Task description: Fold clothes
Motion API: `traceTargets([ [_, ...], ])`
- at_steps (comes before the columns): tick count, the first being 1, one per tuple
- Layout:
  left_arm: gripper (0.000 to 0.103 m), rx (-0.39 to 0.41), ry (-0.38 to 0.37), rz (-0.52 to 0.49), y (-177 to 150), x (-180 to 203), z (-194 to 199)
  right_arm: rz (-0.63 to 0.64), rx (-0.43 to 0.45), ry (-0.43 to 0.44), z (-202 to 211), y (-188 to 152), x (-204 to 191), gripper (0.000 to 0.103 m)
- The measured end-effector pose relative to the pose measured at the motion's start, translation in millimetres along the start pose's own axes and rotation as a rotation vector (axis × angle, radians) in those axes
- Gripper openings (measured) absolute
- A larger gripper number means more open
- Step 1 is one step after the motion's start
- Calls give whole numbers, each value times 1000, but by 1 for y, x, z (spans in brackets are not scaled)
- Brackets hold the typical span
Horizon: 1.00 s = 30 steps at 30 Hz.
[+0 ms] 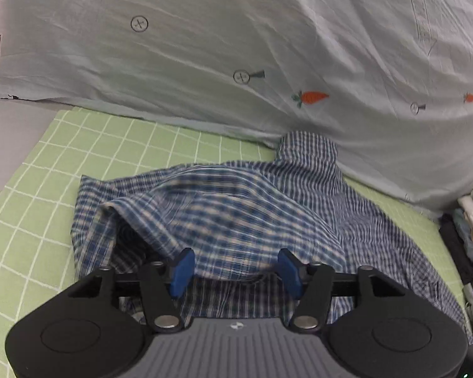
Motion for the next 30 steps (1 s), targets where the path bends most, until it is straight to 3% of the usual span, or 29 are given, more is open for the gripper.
traceTargets([
  [5,76,-102,103,-59,-35,-8,-15,8,-91,-21,4,5,-3,103],
  [11,82,-152,200,-128,-58,-26,-18,57,-39,78,21,34,-29,101],
  [16,88,-176,232,-154,-61,-25,-21,58,-61,256,19,49,-61,75],
  [20,97,-187,286,-148,-63,-31,-25,-18,-127,337,4,49,-74,45],
  [25,103,-182,301,-135,-60,-38,-27,-28,-168,377,-10,50,-81,43],
  [30,103,-183,312,-122,-56,-39,-29,-23,-122,363,-2,57,-84,44],
])
Point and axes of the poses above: each gripper's, at about its wrist camera, not at the fingertips, and z roughly against the way its jaws point, x to its right, y to its top, the point moved 6 cm from there along -z, roughly the way its jaws point, and after that the axes turned 3 degrees about -x, right-handed, at the moved point
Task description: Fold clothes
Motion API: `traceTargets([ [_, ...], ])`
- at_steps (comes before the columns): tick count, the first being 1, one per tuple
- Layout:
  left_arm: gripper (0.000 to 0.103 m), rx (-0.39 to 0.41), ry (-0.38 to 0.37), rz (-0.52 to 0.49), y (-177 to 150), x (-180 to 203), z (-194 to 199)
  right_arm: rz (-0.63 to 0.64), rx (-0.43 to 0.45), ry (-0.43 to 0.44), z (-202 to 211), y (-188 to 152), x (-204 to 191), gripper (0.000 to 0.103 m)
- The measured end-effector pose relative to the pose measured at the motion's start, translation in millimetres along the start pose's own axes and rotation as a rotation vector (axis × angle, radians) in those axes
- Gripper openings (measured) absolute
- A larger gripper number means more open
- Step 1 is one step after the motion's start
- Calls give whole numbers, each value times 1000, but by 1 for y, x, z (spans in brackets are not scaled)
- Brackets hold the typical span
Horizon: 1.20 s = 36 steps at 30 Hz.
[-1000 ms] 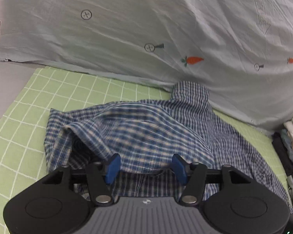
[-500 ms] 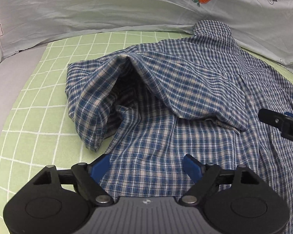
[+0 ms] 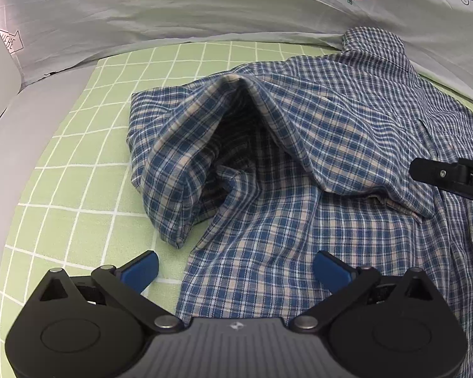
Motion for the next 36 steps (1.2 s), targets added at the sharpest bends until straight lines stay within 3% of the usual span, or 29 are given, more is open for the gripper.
traceTargets([
  [5,103,-16,4,6,3,0,-1,37,-5,21,-6,2,-9,47],
  [8,103,-18,3,4,3,0,-1,36,-44,-37,-15,-6,-4,49],
  [10,103,-14,3,2,3,0,-1,45,-59,-49,-19,-10,-4,55],
  [12,103,-10,3,3,3,1,-1,67,-61,-31,-20,-13,-6,75],
  [14,103,-15,5,6,3,1,-1,135,-72,-44,-24,-16,-14,78],
  [16,103,-25,6,8,4,1,-1,152,-49,-78,-24,-15,-16,56],
  [17,103,-35,6,9,5,1,-1,139,-48,-63,-23,-12,-16,39],
  [19,103,-64,15,28,7,1,0,94,-28,-38,-16,-7,-13,31],
  [21,103,-68,30,67,5,2,9,97,16,-32,-4,1,-11,13],
  [25,103,10,25,70,-1,26,49,175,127,-43,33,23,-4,11],
  [30,103,9,-34,15,-32,90,77,193,257,-96,89,46,39,11],
  [33,103,-8,-42,-17,-57,134,84,184,278,-137,110,45,79,11],
  [36,103,-23,-38,-61,-82,174,86,128,243,-155,115,33,128,12],
])
Point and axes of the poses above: each gripper's, at about its wrist camera, not at the fingertips, and z roughly against the way its jaws point, x to its right, y to its top, the point moved 6 cm from there along -z, roughly the way its jaws point, and after that the axes turned 3 degrees about -x, right-handed, at the moved point
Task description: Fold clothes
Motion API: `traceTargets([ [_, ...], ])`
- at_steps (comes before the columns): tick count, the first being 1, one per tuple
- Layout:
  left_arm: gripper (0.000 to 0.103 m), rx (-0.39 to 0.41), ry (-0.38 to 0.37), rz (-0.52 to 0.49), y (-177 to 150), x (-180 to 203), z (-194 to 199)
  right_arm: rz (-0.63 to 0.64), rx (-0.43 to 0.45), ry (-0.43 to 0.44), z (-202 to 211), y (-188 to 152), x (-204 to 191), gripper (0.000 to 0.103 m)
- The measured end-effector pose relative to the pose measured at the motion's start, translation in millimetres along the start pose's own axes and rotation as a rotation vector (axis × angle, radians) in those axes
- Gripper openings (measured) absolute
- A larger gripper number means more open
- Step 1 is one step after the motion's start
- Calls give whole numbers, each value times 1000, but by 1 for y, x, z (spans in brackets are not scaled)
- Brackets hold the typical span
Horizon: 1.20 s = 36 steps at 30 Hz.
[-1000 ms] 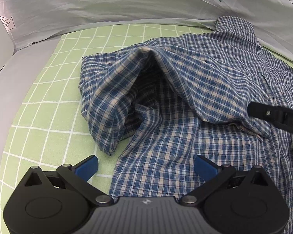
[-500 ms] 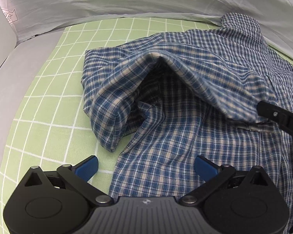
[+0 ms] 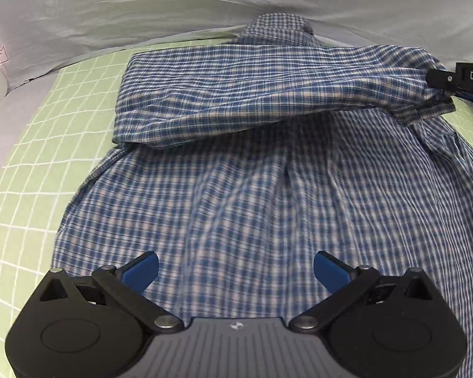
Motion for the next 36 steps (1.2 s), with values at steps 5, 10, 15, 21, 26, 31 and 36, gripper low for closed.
traceTargets([
  [5,103,-65,79,27,-31,32,-14,-20,-117,8,-1,-29,56,12],
  [10,103,-46,94,103,-35,29,-8,-2,-154,61,-10,-38,81,11],
  [15,103,-77,82,135,-38,23,-8,12,-50,99,-18,-2,92,11],
  [21,103,-96,110,170,-33,22,-6,-6,94,-12,-18,49,141,10],
  [26,103,-98,104,186,-33,19,-4,-68,-125,-102,-60,5,186,15],
  [31,103,-108,108,172,-28,20,3,-54,-163,-142,-42,-32,167,49],
  [36,103,17,30,141,-1,21,34,-22,-187,-109,-28,-50,131,75],
])
Point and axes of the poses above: each gripper's, at about its wrist camera, not at the fingertips, and z roughly against the way its jaws point, x to its right, y to its top, the point moved 6 cm from there along -z, roughly the way its jaws point, and after that the axes turned 3 degrees about -x, right-handed, at the moved point
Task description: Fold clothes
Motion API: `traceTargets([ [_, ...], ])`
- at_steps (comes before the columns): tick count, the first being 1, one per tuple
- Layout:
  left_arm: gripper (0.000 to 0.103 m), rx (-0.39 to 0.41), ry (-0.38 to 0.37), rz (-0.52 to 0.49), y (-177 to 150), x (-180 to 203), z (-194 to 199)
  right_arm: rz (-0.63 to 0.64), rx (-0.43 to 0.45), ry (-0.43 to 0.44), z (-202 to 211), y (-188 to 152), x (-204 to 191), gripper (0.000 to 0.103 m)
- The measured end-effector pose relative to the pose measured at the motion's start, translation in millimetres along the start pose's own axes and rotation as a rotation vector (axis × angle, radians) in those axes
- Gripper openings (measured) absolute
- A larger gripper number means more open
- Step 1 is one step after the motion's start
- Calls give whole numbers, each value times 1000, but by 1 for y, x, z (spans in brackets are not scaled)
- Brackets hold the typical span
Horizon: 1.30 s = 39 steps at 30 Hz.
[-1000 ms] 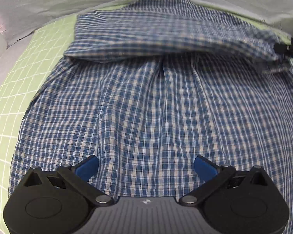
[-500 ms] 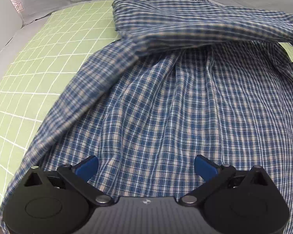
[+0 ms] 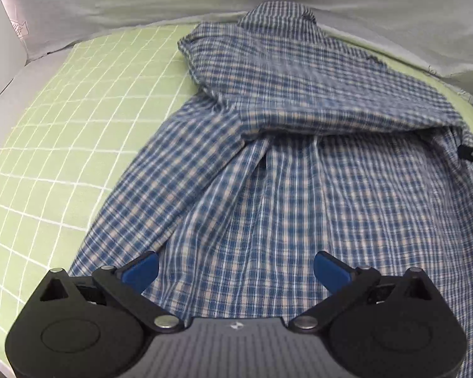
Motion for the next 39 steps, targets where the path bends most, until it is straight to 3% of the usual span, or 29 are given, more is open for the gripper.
traceTargets([
  [2,103,48,-23,39,18,-14,10,-29,-3,29,4,-1,-11,79],
  [7,103,104,-104,208,79,-62,-13,-313,-67,173,-2,1,-25,80],
  [10,102,111,-115,271,121,-87,-39,-366,-55,131,-8,7,-23,78],
  [16,102,111,-192,382,186,-109,-93,-411,19,-55,-25,37,20,79],
  [20,95,72,-213,418,205,-100,-131,-533,-31,-101,-56,37,53,79],
  [23,79,73,-214,465,214,-95,-149,-558,-53,-85,-72,35,59,74],
  [25,70,79,-208,453,220,-88,-154,-554,-54,-63,-79,35,58,62],
  [26,61,82,-199,451,223,-86,-156,-541,-54,-47,-82,36,57,48],
  [27,33,84,-184,451,226,-84,-158,-520,-64,-36,-84,37,56,36],
  [28,14,87,-168,451,229,-82,-159,-494,-68,-23,-86,39,54,31],
  [29,3,90,-153,450,231,-81,-161,-468,-60,-9,-85,42,53,21],
  [30,2,92,-138,450,234,-79,-162,-443,-43,-1,-83,46,50,15],
  [33,2,137,-63,420,248,-74,-157,-394,12,2,-75,62,45,12],
  [39,2,262,25,345,309,-63,-136,-285,175,29,-48,107,27,11],
])
Point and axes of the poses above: each gripper's, at about its wrist camera, not at the fingertips, and z roughly against the way its jaws point, x to its right, y to its top, the point moved 6 cm from there along -z, roughly the way its jaws point, and after that the axes turned 3 degrees about -x, right-handed, at the moved point
